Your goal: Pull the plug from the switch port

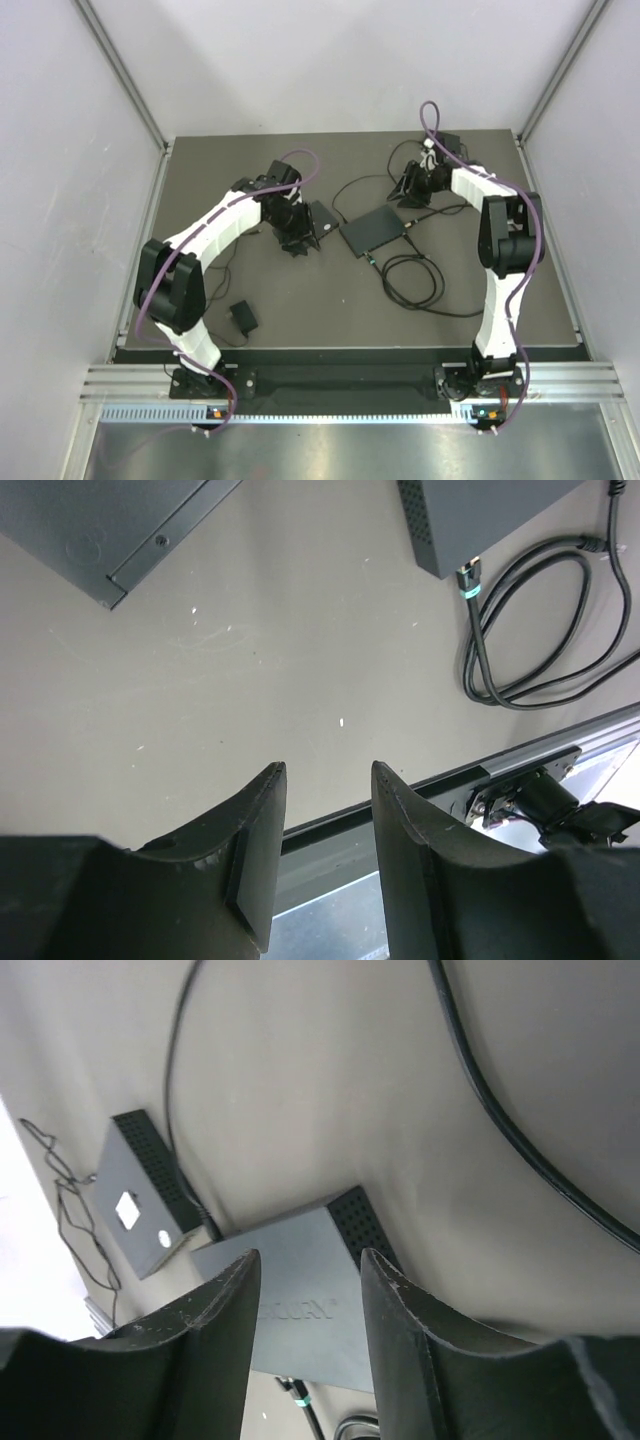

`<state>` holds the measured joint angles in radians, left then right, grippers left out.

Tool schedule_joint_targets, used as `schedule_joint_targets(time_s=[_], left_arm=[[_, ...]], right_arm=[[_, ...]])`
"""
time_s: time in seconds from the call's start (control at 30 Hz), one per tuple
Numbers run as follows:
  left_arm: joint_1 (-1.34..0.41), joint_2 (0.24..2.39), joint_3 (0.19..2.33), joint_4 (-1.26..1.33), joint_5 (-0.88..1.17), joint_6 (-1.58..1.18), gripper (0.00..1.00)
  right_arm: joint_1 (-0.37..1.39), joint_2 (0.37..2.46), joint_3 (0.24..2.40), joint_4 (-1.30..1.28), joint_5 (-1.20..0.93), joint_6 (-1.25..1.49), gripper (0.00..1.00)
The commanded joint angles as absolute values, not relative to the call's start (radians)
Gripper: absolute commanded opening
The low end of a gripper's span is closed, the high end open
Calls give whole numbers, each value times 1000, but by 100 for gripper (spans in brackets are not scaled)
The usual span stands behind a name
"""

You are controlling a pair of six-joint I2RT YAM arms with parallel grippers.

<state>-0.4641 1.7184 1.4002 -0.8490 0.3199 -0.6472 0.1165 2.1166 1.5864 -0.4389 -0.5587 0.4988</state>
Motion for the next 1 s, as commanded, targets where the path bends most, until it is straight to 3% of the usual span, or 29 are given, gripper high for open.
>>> schedule_joint_targets(time_s=[0.0, 0.33, 0.57, 0.77, 0.97], left_arm=[[-469, 1664, 1381, -831, 311, -664, 44], [-472, 1675, 1379, -808, 322, -675, 44], [-495, 1785, 1497, -811, 351, -663, 44], [-546, 1923, 1618, -816, 400, -661, 43], [-571, 2069, 1735, -805, 474, -680, 41]], right_arm=[[144, 2114, 1611, -459, -532, 459, 44], [172, 2062, 1456, -425, -551, 489, 34], [219, 1962, 1269, -338, -609, 537, 29], [233, 1858, 1203, -379, -612, 509, 37], [207, 1735, 1155, -485, -439, 382, 48]])
